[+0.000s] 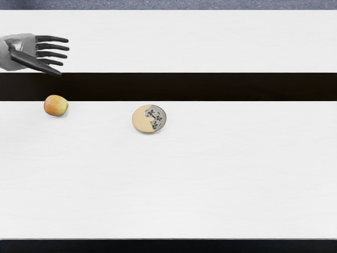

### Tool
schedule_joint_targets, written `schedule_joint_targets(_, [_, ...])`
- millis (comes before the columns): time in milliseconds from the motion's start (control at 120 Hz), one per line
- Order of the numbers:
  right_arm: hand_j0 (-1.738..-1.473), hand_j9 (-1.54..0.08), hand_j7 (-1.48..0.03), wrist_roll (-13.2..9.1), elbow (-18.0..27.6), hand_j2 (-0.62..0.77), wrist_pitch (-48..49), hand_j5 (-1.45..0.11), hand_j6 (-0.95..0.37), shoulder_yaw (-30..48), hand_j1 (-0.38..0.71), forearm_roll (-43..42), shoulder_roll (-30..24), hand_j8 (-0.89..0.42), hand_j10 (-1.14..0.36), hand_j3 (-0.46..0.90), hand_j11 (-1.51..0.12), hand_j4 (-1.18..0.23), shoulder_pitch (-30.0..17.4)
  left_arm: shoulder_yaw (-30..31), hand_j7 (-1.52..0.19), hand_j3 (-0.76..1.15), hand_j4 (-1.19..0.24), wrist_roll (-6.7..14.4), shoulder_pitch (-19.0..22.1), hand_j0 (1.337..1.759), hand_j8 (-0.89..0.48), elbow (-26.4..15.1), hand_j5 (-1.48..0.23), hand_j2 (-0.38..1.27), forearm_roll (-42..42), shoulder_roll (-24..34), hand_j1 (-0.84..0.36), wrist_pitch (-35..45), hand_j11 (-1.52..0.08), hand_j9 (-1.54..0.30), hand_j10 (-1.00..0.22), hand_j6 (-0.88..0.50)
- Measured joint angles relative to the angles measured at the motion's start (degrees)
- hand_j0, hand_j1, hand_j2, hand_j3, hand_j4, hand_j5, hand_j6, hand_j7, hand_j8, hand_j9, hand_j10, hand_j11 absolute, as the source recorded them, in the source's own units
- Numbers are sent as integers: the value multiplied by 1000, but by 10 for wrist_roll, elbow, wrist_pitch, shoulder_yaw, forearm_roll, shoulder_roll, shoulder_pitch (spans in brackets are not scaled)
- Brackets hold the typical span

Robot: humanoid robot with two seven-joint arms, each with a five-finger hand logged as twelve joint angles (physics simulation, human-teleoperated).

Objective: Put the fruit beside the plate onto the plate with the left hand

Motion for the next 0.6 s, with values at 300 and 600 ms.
schedule_joint_targets(300, [-1658, -34, -34, 0, 0, -5, 0, -34, -26, -1, -318, 0, 0, -26, -26, 0, -34, -26, 0, 7, -321, 0, -247, 22, -25, 1658, -247, -4, -321, 51, 35, 13, 54, 0, -320, -321, -247, -247])
schedule_joint_targets(600, [-1658, -34, -34, 0, 0, -5, 0, -34, -26, -1, -318, 0, 0, -26, -26, 0, -34, -26, 0, 7, -321, 0, -249, 75, -99, 1658, -249, -69, -321, 50, 297, 29, 54, 0, -321, -321, -248, -249])
